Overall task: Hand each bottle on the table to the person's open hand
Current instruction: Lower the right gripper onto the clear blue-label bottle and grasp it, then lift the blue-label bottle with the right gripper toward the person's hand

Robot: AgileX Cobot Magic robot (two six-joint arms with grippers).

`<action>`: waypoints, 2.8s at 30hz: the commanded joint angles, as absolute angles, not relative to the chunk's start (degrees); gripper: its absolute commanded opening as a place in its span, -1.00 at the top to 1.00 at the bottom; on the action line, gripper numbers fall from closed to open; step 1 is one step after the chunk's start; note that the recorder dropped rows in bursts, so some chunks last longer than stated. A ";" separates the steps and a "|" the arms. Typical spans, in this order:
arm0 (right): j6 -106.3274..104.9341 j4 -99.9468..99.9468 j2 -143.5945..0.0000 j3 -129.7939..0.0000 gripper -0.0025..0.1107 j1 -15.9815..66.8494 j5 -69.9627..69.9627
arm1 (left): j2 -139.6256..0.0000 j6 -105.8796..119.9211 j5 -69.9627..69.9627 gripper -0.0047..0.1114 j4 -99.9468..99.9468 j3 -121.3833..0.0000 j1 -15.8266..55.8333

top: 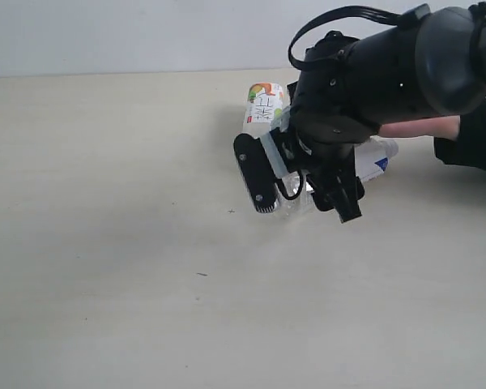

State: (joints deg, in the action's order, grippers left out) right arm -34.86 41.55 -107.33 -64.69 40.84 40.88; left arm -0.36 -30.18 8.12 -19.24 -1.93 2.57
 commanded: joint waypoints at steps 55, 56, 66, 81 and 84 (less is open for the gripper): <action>-25.27 40.57 -108.39 -65.06 0.96 51.91 44.26 | 0.00 -30.22 8.03 0.75 -19.27 -1.99 2.99; -24.68 40.41 -107.89 -65.06 0.96 52.75 44.76 | 0.00 -30.22 8.03 0.75 -19.27 -1.99 2.99; -20.71 45.51 -105.93 -65.06 0.96 63.24 58.12 | 0.00 -30.22 8.03 0.75 -19.27 -1.99 2.99; -8.86 44.63 -105.10 -82.12 0.96 67.49 69.96 | 0.00 -30.22 8.03 0.75 -19.27 -1.99 2.99; -2.27 42.37 -103.69 -82.12 0.96 64.78 69.96 | 0.00 -30.22 8.03 0.75 -19.27 -1.99 2.99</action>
State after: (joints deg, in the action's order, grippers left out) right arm -6.91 42.84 -105.32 -81.56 66.91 69.36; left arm -0.36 -30.18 8.12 -19.24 -1.93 2.57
